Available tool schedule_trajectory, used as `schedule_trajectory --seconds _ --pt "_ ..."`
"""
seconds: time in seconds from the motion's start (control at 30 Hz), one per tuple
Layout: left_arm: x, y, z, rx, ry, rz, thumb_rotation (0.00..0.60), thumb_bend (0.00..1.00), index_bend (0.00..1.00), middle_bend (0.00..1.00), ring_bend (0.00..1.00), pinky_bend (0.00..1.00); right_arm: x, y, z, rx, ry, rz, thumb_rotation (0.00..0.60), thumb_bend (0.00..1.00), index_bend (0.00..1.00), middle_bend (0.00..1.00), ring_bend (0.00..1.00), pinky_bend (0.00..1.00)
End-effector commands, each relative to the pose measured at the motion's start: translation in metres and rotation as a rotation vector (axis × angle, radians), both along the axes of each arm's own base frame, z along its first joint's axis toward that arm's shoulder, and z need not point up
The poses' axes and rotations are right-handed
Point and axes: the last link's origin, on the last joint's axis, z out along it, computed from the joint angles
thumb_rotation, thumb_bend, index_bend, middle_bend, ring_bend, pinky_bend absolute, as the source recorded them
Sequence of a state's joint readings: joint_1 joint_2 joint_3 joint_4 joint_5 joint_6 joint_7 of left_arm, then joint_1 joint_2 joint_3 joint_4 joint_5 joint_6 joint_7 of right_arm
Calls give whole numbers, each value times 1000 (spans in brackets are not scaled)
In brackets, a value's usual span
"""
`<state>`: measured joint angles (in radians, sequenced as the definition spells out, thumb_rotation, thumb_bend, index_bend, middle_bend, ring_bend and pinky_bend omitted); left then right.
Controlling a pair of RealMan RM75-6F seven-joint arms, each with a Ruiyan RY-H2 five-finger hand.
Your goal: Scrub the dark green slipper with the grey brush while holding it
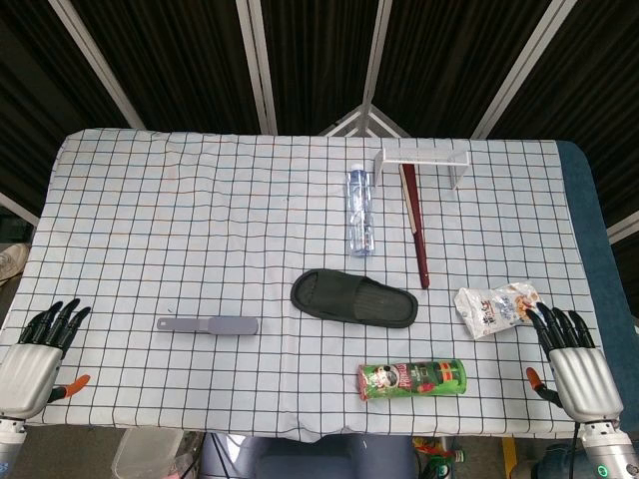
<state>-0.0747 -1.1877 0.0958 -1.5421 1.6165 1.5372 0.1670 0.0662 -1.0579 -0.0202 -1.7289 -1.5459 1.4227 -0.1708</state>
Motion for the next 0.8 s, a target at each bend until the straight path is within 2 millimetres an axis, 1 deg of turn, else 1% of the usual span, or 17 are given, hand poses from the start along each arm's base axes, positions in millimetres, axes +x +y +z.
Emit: schedule_trajectory --seconds 0.03,0.1,0.13,0.2,0.33,0.37,0.5,0.6,0.63,0.73,0.8 --pt "0 0 -1 -1 3 3 600 0 0 31 1 149 -1 0 0 0 -1 -2 600 397 0 0 0 0" --pt "2 2 -5 -6 2 0 600 1 14 73 34 208 -2 -1 0 4 -7 -6 600 397 0 0 0 0" --pt "4 4 -7 -7 -1 -6 600 2 31 113 66 241 -2 -2 0 5 -11 -8 600 397 0 0 0 0" --pt "7 8 -15 -14 1 -14 600 6 59 170 105 261 -3 -2 0 8 -14 -11 600 397 0 0 0 0" --pt "18 35 -47 -54 66 -22 600 38 91 145 103 261 -4 -5 2 9 -31 -21 600 396 0 0 0 0" --pt "24 46 -60 -69 78 -23 600 43 97 139 103 262 -5 -6 3 10 -34 -26 600 396 0 0 0 0" --pt "45 70 -94 -108 70 -33 600 48 98 134 103 274 -9 -10 4 19 -48 -42 600 397 0 0 0 0" --pt "61 78 -112 -127 65 -53 600 60 101 143 103 277 -9 -11 5 23 -60 -45 600 397 0 0 0 0" --pt "67 81 -120 -136 60 -59 600 86 105 148 103 277 -9 -11 6 28 -66 -46 600 397 0 0 0 0" --pt "79 89 -134 -155 53 -67 600 175 122 167 103 278 -9 -12 6 38 -77 -49 600 397 0 0 0 0" --pt "86 93 -141 -170 40 -71 600 209 137 186 108 285 -10 -12 6 43 -81 -53 600 396 0 0 0 0"
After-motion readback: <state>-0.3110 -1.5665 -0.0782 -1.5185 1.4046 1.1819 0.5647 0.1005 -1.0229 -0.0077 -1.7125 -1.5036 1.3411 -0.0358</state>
